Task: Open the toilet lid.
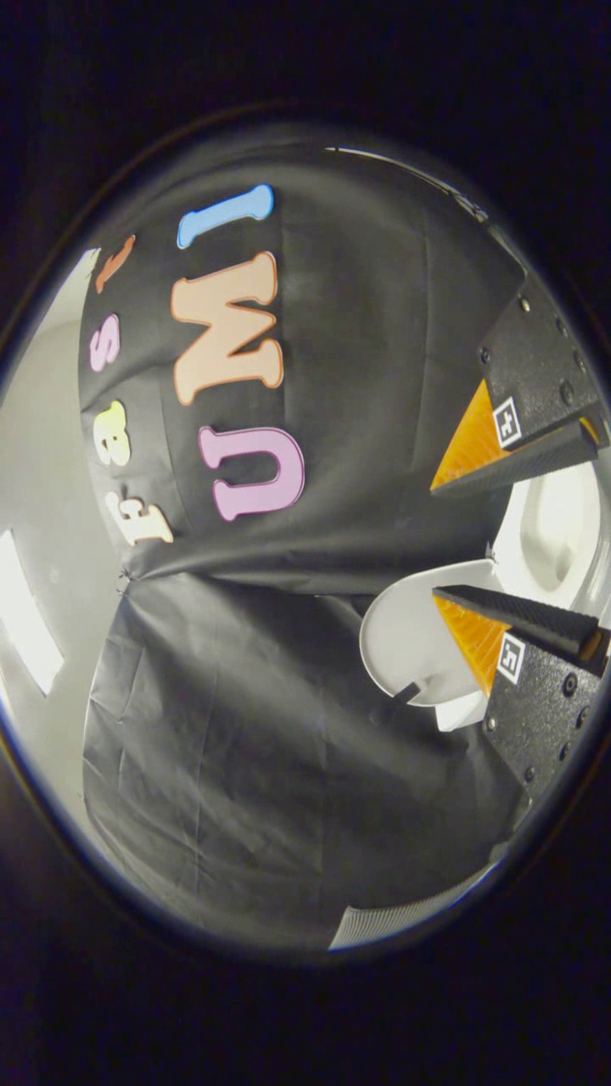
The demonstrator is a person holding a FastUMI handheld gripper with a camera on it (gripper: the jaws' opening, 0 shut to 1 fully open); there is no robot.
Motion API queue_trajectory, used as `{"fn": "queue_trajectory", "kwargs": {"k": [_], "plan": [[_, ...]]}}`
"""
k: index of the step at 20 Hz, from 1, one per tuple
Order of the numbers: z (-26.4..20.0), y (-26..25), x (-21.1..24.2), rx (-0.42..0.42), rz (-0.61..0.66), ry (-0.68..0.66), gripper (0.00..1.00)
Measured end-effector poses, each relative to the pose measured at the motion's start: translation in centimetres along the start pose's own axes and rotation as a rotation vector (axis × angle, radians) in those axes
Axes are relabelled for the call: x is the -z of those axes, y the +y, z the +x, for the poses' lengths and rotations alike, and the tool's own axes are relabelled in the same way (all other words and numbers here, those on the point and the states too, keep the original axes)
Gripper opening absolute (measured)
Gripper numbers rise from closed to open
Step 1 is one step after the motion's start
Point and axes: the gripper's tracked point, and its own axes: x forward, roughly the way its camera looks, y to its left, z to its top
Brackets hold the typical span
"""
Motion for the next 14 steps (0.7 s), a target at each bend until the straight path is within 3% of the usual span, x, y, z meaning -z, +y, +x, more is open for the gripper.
{"fn": "queue_trajectory", "kwargs": {"k": [8, 14], "plan": [[-7.0, -8.3, 2.4, 0.115, 0.056, 0.041, 0.6], [-9.6, -11.0, 4.9, 0.149, 0.122, 0.041, 0.61]]}}
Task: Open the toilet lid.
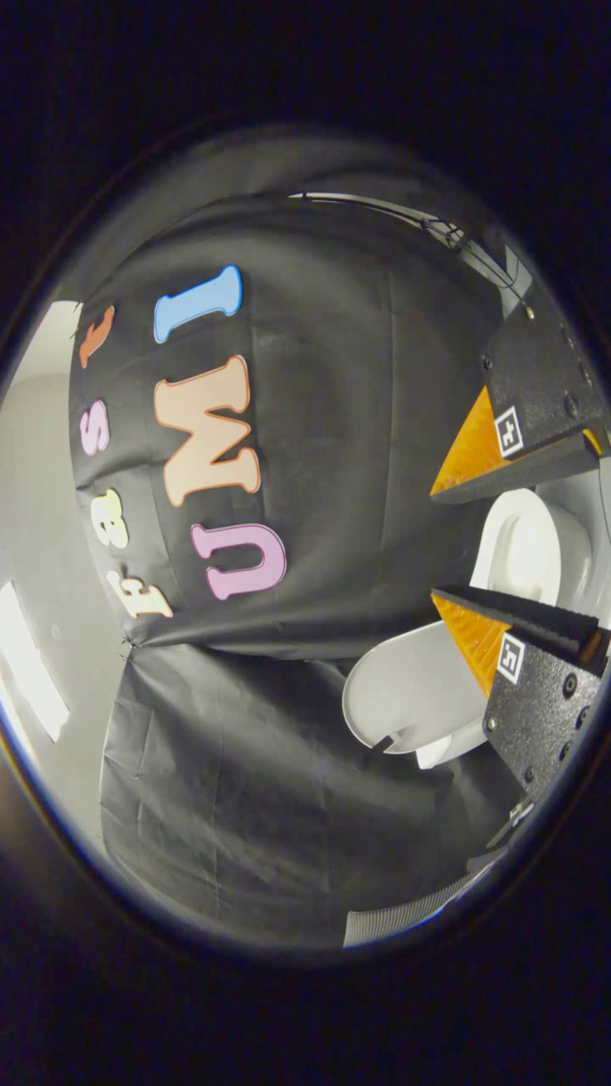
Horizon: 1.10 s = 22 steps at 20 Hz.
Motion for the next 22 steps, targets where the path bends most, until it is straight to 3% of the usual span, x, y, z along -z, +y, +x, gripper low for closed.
{"fn": "queue_trajectory", "kwargs": {"k": [8, 22], "plan": [[-2.1, -3.7, 3.4, 0.069, 0.112, -0.011, 0.61], [-4.7, -7.4, 6.3, 0.134, 0.183, -0.068, 0.61]]}}
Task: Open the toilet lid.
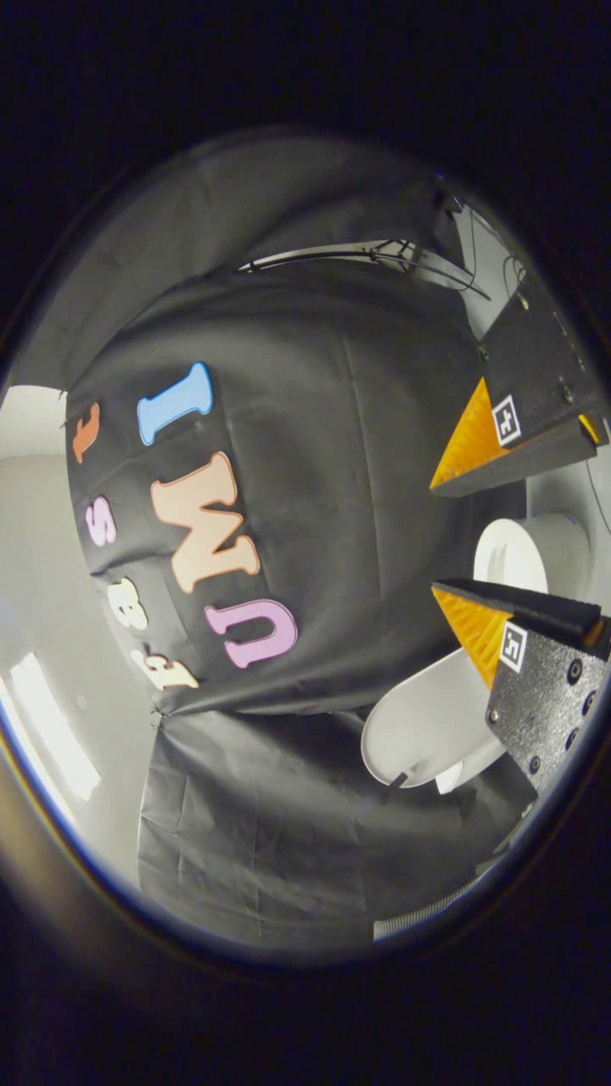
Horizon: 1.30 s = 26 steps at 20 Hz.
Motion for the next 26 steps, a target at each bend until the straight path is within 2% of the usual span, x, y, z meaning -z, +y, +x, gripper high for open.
{"fn": "queue_trajectory", "kwargs": {"k": [8, 13, 26], "plan": [[-0.8, -2.8, 1.5, 0.041, -0.006, 0.015, 0.6], [-1.4, -4.6, 2.7, 0.101, -0.03, 0.064, 0.6], [-2.6, -5.7, 3.3, 0.16, -0.106, 0.174, 0.61]]}}
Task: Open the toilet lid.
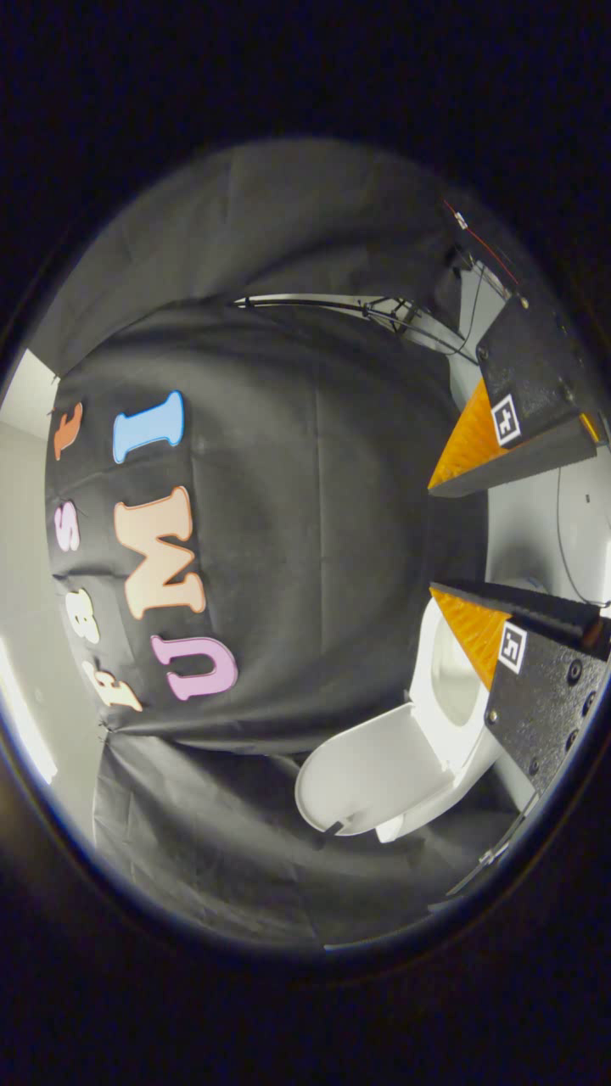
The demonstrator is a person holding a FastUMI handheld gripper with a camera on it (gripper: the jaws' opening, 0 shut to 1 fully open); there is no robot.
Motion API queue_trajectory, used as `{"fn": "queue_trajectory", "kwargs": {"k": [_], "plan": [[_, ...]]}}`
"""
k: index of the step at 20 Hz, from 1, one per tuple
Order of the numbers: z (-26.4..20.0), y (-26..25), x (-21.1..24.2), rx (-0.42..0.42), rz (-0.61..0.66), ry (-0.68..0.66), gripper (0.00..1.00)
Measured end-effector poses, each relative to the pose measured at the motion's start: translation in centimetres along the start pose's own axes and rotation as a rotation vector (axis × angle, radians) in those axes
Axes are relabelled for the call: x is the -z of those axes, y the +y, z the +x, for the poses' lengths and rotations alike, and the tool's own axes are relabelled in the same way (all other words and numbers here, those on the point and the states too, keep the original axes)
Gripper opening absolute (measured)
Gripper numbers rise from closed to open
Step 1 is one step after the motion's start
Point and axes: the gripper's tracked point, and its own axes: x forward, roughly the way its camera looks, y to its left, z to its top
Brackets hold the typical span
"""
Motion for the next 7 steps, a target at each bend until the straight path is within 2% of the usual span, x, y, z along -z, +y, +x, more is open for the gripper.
{"fn": "queue_trajectory", "kwargs": {"k": [7], "plan": [[-1.1, -0.2, -0.3, -0.017, -0.001, -0.013, 0.61]]}}
